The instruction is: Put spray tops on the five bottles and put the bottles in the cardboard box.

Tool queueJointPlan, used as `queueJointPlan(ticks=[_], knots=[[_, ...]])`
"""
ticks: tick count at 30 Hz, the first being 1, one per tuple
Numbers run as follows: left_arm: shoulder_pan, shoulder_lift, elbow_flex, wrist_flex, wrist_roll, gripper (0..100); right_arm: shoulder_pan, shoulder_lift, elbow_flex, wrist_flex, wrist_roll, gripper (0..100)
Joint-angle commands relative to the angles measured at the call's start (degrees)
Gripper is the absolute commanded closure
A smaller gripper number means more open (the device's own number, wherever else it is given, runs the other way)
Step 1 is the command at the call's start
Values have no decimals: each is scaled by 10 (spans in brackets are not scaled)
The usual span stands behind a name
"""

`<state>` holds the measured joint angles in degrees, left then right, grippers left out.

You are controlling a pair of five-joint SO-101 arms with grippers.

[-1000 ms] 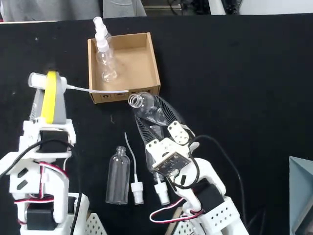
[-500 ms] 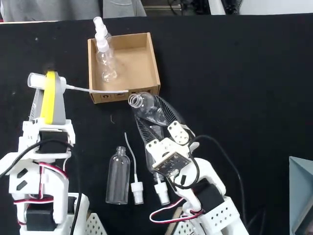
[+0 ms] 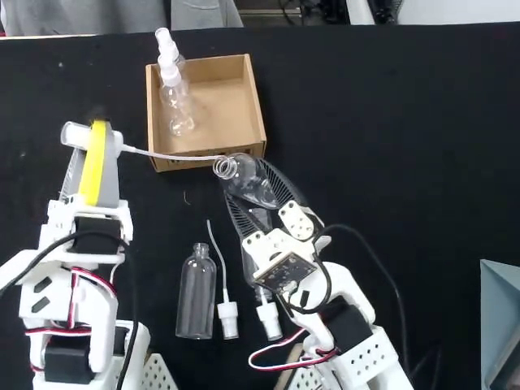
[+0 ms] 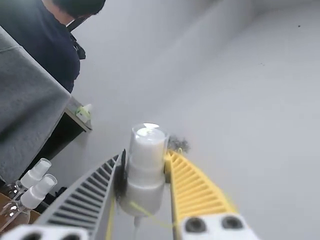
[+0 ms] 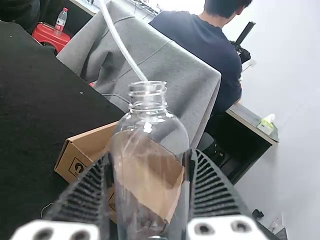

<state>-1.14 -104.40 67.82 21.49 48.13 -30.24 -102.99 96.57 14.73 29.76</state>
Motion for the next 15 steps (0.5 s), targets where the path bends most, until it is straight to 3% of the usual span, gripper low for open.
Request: queueJointPlan(ticks=[1,15], knots=[[9,-3,-51,4,-1,971,-9,-25,0,-4,7,946],[15,-4,-57,35,-1,971,-9,-25,0,-4,7,946]])
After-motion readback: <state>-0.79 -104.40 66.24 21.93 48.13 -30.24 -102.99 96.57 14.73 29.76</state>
